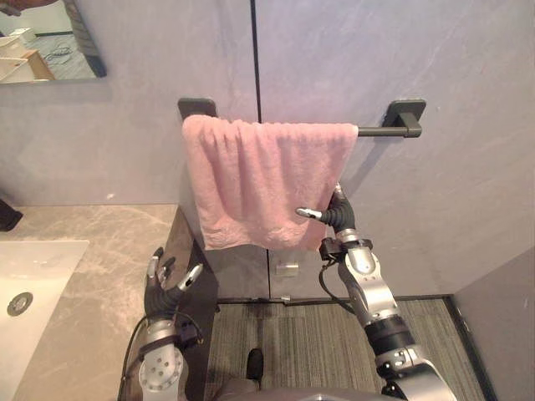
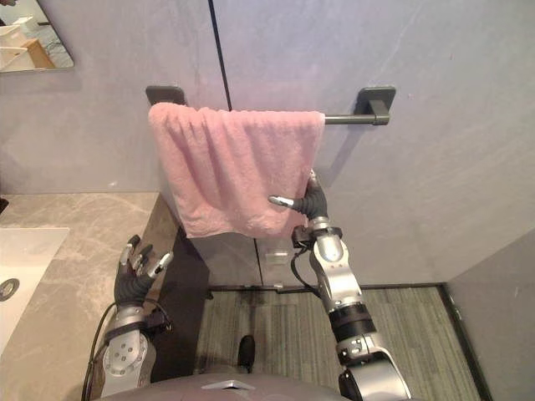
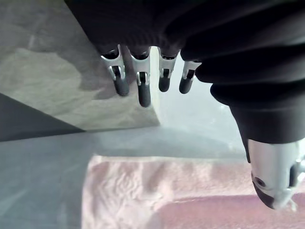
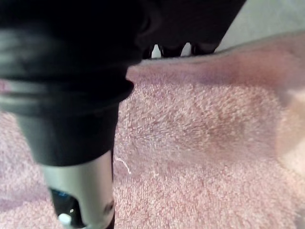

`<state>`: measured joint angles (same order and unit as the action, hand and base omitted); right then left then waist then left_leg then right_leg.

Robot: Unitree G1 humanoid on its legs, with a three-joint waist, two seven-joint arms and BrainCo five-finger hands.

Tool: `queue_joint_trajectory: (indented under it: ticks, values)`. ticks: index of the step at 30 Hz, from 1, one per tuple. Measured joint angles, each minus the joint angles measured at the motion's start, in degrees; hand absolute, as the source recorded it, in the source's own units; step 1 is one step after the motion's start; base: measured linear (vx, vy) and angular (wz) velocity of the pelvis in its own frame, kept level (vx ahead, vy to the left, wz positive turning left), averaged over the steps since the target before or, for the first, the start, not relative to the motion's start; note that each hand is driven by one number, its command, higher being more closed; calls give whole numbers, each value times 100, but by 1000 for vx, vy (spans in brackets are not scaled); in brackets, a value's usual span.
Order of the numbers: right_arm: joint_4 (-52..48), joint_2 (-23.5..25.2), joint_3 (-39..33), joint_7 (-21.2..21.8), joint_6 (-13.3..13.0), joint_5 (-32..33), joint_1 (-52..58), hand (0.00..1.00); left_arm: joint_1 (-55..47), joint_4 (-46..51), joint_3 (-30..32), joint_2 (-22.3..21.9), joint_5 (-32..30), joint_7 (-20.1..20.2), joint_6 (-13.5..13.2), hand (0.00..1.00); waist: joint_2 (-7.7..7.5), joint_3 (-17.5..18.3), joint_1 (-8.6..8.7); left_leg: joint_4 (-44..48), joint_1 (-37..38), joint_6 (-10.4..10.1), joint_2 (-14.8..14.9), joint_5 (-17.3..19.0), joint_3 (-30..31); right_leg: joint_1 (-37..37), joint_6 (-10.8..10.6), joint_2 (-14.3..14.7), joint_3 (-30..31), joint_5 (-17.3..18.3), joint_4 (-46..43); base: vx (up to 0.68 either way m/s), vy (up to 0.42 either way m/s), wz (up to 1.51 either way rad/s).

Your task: Organize washtable

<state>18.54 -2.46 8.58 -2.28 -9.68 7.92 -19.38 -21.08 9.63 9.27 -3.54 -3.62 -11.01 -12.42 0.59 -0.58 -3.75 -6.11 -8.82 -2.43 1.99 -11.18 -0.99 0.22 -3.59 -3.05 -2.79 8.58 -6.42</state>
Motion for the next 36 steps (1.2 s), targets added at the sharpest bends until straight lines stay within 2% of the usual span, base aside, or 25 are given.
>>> queue_joint_trajectory:
  ticks: [6, 7, 12, 16, 28, 36]
  values:
    - [303, -204, 321, 8, 43, 1, -420, 0, 345, 192, -36, 250, 87, -226, -40, 0, -8, -25, -36, 1, -34, -3, 67, 0, 4, -19, 35, 70, 10, -23, 23, -3, -4, -2]
    - [416, -211, 386, 11, 45, 1, -553, 100, 406, 192, -89, 350, 92, -234, -60, 0, -11, -26, -57, 2, -48, -3, 90, 0, 4, -16, 51, 93, 10, -52, 63, 0, 0, 0]
    - [469, -325, 557, 24, 148, 0, -970, 100, 724, 192, -347, 513, 94, -263, -91, 0, -62, -98, -181, 3, -89, -24, 148, -14, 11, -17, 71, 158, 27, -81, 111, -2, -15, 1]
    - [470, -326, 621, 22, 152, 1, -1076, 100, 799, 192, -457, 717, 97, -318, -92, 0, -99, -121, -191, 3, -101, -44, 147, -25, -6, -12, 75, 159, 54, -81, 109, 19, -9, -1]
    - [474, -363, 614, 31, 156, -2, -1061, 100, 1122, 179, -476, 893, 94, -356, -88, 0, -100, -121, -159, 4, -22, -37, 216, -32, -186, -4, 110, 195, 226, -99, 106, 5, -9, -7]
    - [105, -368, 500, 109, 156, 0, -660, 100, 1691, -85, -416, 1123, 87, -474, 12, 0, -100, -121, -154, 2, 53, -98, 294, 24, -306, -13, 131, 243, 335, -117, 114, -23, -1, -10]
